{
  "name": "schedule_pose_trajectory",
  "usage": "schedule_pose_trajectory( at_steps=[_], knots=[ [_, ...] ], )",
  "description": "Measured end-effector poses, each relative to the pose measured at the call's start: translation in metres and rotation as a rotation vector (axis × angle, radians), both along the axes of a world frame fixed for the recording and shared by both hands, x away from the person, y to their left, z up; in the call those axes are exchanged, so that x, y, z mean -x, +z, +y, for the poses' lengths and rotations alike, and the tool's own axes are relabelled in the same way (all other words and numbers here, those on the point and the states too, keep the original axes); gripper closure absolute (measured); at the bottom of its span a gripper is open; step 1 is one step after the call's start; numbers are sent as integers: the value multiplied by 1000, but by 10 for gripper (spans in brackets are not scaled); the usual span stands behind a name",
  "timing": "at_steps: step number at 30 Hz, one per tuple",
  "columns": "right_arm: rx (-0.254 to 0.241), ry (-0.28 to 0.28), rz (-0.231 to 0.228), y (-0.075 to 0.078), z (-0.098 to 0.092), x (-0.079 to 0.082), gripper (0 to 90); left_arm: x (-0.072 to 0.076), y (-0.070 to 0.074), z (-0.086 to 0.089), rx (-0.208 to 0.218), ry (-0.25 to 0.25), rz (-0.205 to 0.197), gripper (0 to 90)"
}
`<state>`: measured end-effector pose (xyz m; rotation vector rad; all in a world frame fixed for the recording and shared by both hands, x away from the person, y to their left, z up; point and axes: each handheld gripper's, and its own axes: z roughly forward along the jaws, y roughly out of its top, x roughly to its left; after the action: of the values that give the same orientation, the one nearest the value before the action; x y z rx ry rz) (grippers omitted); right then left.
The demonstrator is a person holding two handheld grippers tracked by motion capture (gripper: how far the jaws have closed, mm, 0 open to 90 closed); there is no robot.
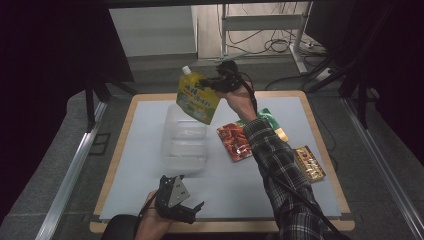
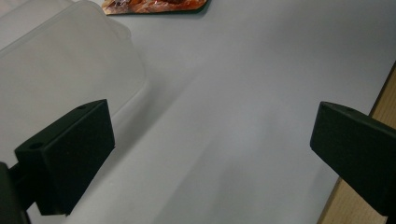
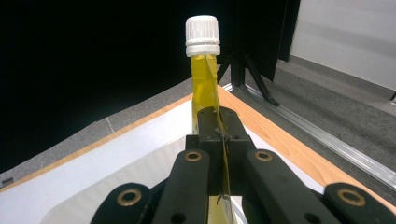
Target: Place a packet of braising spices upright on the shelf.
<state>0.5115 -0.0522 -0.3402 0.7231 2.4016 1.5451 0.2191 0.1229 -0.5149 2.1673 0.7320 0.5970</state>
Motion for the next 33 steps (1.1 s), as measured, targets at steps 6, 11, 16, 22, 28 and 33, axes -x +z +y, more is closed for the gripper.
schedule_pose_trajectory(
  at_steps=[6, 11, 16, 22, 28, 33],
  knots=[
    [5, 17, -2, -4, 14, -2, 887, 0, 0, 0, 0, -2, -2, 0],
    [18, 24, -2, -8, 23, -3, 887, 0, 0, 0, -4, -4, -3, 0],
    [61, 30, 17, -20, 32, -6, 887, 0, 0, 0, -5, -4, -1, 0],
    [71, 41, 49, -38, 42, -11, 885, 0, 0, 0, -4, -6, 0, 0],
    [44, 26, 82, -51, 47, -17, 886, 0, -1, -2, -3, -12, 4, 0],
    [14, 22, 90, -56, 51, -16, 885, 1, -2, -4, -10, -16, 7, 0]
  ],
)
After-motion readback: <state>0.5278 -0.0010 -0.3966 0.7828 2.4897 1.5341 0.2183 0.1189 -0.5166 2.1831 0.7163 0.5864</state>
